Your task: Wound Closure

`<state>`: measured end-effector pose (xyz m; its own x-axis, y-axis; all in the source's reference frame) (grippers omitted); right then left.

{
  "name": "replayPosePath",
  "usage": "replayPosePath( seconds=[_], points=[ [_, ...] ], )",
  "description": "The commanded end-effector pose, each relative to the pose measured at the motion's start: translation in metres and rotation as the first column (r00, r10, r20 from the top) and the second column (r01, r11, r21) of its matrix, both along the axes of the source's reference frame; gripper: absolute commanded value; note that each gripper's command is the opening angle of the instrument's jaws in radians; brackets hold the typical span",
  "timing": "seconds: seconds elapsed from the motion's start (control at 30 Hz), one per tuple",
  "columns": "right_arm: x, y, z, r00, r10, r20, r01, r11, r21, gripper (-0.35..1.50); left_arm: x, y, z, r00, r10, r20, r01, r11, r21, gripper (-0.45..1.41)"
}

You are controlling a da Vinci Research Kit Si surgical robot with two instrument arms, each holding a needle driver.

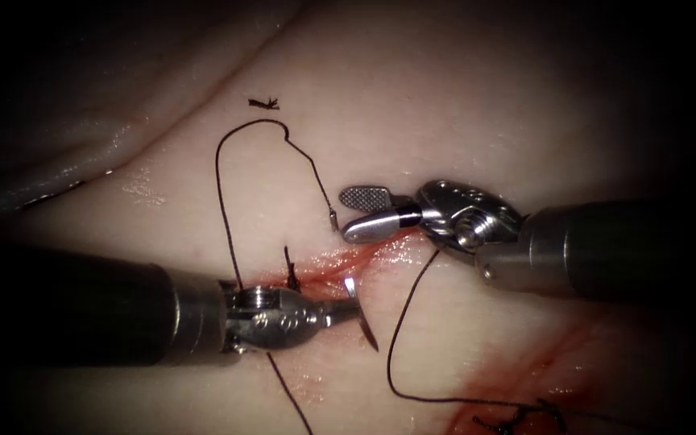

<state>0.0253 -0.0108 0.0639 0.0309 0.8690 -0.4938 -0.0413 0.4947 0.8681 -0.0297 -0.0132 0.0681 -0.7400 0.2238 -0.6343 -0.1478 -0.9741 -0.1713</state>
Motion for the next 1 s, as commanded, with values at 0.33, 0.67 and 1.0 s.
replayPosePath(
  seconds=[0.33,0.67,1.0],
  points=[
    [-0.0011,0.0006,-0.0001,1.000,0.022,-0.006,-0.022,0.999,-0.025,1.32,0.0001,-0.0005,0.0004,0.998,0.068,0.002,-0.067,0.996,-0.057,0.31],
    [-0.0010,0.0005,0.0000,1.000,0.022,-0.006,-0.022,0.999,-0.026,1.30,0.0012,-0.0010,-0.0009,0.996,0.093,0.011,-0.092,0.994,-0.061,0.34],
    [-0.0004,0.0001,0.0003,1.000,0.026,-0.004,-0.026,0.999,-0.037,1.28,0.0010,-0.0009,-0.0004,0.995,0.102,0.010,-0.101,0.992,-0.072,0.61]
  ],
)
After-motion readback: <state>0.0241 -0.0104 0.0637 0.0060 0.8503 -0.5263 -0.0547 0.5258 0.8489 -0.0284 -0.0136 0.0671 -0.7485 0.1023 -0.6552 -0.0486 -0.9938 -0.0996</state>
